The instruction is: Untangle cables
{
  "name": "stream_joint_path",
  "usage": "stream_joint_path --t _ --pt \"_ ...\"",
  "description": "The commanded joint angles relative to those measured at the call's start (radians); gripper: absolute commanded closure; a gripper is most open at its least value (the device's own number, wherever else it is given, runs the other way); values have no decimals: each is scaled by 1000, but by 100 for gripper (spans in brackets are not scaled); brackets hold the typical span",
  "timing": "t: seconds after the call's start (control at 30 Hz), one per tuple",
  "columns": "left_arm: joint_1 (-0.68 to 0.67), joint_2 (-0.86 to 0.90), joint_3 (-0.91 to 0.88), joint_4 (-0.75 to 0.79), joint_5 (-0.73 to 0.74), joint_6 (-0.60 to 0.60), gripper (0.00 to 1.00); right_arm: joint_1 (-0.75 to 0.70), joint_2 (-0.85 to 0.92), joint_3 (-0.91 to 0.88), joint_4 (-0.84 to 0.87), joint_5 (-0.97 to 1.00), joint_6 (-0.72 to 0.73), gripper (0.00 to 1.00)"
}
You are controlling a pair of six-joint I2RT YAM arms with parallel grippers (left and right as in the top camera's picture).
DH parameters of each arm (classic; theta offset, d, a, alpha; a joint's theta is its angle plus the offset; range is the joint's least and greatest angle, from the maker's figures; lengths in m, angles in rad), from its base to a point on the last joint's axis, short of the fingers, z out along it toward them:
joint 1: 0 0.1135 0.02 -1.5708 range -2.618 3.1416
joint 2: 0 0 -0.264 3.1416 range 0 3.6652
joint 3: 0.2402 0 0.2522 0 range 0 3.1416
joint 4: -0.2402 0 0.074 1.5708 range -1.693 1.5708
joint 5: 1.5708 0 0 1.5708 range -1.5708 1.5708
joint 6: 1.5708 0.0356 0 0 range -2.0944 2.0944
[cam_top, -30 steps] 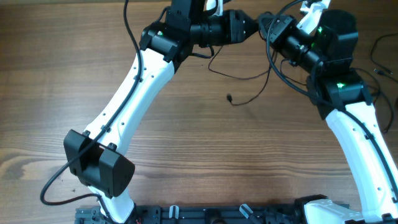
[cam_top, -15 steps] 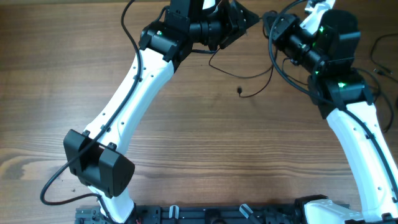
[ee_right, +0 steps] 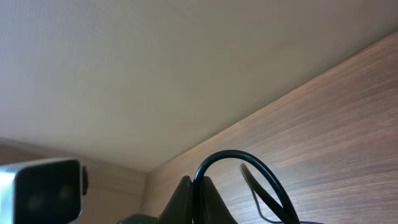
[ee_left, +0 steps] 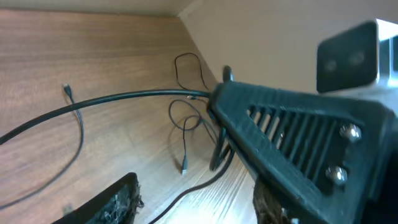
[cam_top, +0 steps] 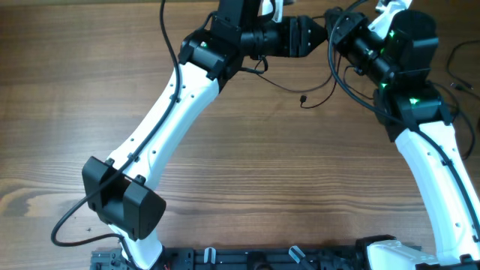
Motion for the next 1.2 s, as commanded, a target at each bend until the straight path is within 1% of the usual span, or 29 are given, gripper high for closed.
stream_joint_path --t 0.0,0.03,0.13,0.23,0.27,0.3,0.33,0.5,0.57,0.6,0.63,0.67,0.7,0.73,0.77,0.8,0.87,0.9,0.93,0.97,1.0,1.03,1.1,1.13,1.17 --pt "-5 8 3 4 -3 72 43 -14 17 0 5 -5 -7 96" --pt "-5 8 3 6 -3 72 44 -13 18 0 2 -13 -7 96" --pt "-5 8 3 12 -3 72 61 -13 19 0 3 -72 -6 96" --pt "-5 8 3 22 -2 71 64 -13 19 0 3 -99 -6 96" --pt "-5 8 3 24 -2 70 61 -13 19 0 3 -100 -6 96" --pt "-6 8 3 26 -2 67 52 -13 19 0 3 -103 2 96" --pt "-6 8 3 26 -2 67 49 -13 19 0 5 -104 4 96" --pt "-13 8 3 43 -3 68 46 -13 19 0 7 -132 9 96" --pt "-15 8 3 47 -3 68 46 -13 19 0 7 -132 9 96" --pt "-14 8 3 47 -3 68 48 -13 19 0 9 -132 9 96" --pt "-14 8 3 47 -3 69 64 -13 19 0 9 -132 9 91" --pt "-14 8 3 47 -3 69 92 -13 19 0 7 -132 8 70" --pt "-14 8 3 46 -3 69 96 -13 19 0 7 -131 7 36" --pt "-13 8 3 31 -31 76 96 -14 19 0 6 -111 0 9" --pt "-8 8 3 2 -74 76 96 -15 19 0 -8 -70 -14 1" --pt "3 8 3 -35 -117 76 96 -26 19 0 -16 -61 -35 1" --pt "33 8 3 -91 -133 80 96 -56 19 0 -45 -67 -24 0" --pt "48 8 3 -116 -134 92 84 -70 19 0 -51 -88 -25 0" --pt "60 8 3 -132 -135 98 79 -79 19 0 -55 -102 -27 0" --pt "71 8 3 -148 -139 98 70 -83 19 0 -65 -103 -35 0" --pt "84 8 3 -166 -145 98 53 -85 19 0 -80 -100 -59 1" --pt "99 8 3 -183 -145 97 29 -85 19 0 -105 -82 -68 0" --pt "113 8 3 -205 -145 98 0 -85 19 0 -130 13 -83 0" --pt "116 8 3 -217 -145 99 0 -85 19 0 -127 61 -150 0" --pt "117 8 3 -225 -144 108 0 -85 21 0 -143 97 -188 0"
